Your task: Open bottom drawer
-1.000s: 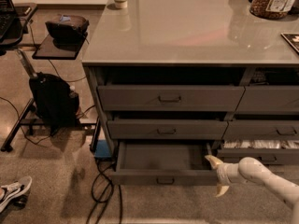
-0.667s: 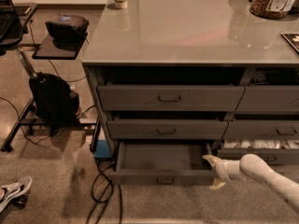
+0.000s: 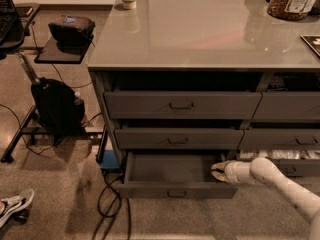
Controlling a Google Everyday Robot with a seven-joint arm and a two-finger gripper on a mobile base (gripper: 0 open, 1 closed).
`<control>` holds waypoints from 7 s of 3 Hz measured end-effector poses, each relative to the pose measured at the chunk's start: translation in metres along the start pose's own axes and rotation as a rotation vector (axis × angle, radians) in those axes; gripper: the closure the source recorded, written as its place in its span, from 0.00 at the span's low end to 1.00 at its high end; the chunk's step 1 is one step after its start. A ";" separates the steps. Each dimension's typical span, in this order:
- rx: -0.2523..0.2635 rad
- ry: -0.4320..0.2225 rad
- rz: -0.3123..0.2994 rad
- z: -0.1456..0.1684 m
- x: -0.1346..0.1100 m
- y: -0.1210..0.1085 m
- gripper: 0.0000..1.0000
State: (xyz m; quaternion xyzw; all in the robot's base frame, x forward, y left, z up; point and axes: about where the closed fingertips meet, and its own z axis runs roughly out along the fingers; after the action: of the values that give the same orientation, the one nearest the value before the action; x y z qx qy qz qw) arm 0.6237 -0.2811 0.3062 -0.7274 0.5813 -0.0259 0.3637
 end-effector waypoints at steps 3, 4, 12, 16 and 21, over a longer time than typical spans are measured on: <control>0.083 0.108 0.171 0.062 0.043 -0.042 1.00; 0.066 0.163 0.240 0.082 0.062 -0.038 1.00; -0.128 0.180 0.448 0.116 0.110 0.029 1.00; -0.154 0.151 0.410 0.118 0.098 0.041 0.34; -0.223 0.180 0.358 0.111 0.099 0.087 0.00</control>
Offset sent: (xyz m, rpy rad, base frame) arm 0.0967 -0.0124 -0.0418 0.0199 0.0081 -0.2763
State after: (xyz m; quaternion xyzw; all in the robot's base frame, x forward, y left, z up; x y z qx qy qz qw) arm 0.6349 -0.3168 0.1381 -0.6431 0.7305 0.0389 0.2264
